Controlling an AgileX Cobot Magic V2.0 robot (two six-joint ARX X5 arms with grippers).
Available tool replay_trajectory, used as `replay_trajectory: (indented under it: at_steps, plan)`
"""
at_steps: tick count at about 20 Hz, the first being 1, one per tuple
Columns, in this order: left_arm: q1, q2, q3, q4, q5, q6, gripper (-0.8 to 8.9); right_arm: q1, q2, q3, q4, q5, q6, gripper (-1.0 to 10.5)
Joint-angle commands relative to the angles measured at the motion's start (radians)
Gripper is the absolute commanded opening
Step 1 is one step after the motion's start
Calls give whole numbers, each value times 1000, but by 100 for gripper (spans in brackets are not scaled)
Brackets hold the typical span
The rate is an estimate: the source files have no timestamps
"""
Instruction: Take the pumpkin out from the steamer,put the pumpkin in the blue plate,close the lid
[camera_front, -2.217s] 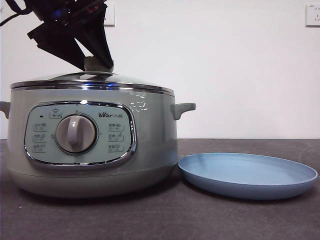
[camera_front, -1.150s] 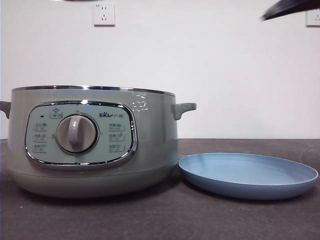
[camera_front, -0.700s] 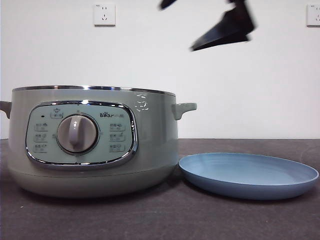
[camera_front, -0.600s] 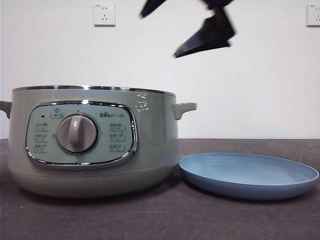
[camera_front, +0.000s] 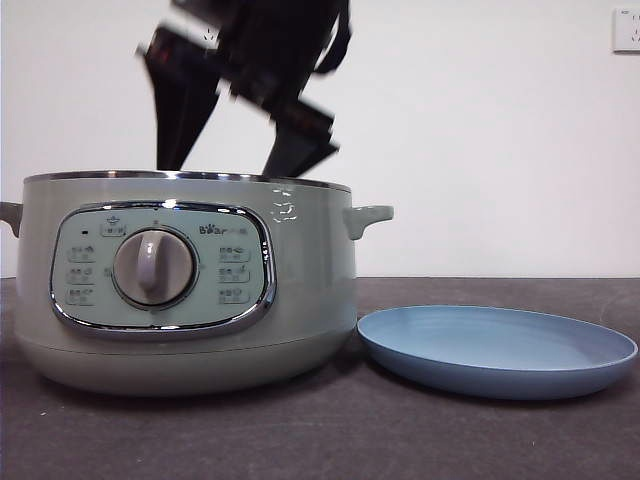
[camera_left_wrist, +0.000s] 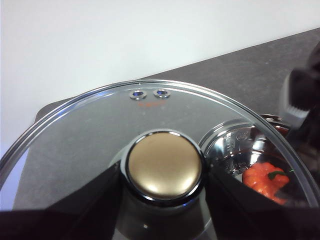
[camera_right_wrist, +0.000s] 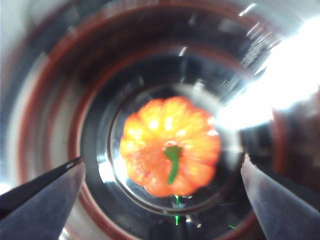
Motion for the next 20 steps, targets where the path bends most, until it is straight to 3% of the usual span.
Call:
replay_trajectory:
  at_steps: [1, 6, 7, 9, 15, 20]
  plan:
    - [0, -13, 10, 43, -8, 8, -9, 15, 58, 1, 21, 3, -19, 599]
    - [0, -13, 10, 39, -8, 8, -9, 19, 138, 1, 72, 6, -22, 590]
    - [0, -13, 10, 38, -8, 8, -9, 20, 138, 1, 80, 24, -20, 485]
    - [0, -13, 10, 38, -8, 8, -9, 27, 135, 2, 96, 55, -19, 28]
    - [0, -11, 10, 41, -8, 8, -9, 9, -6, 2, 21, 58, -20, -3]
    - [0, 12, 10, 49, -8, 8, -9, -126, -214, 2, -280, 58, 15, -3]
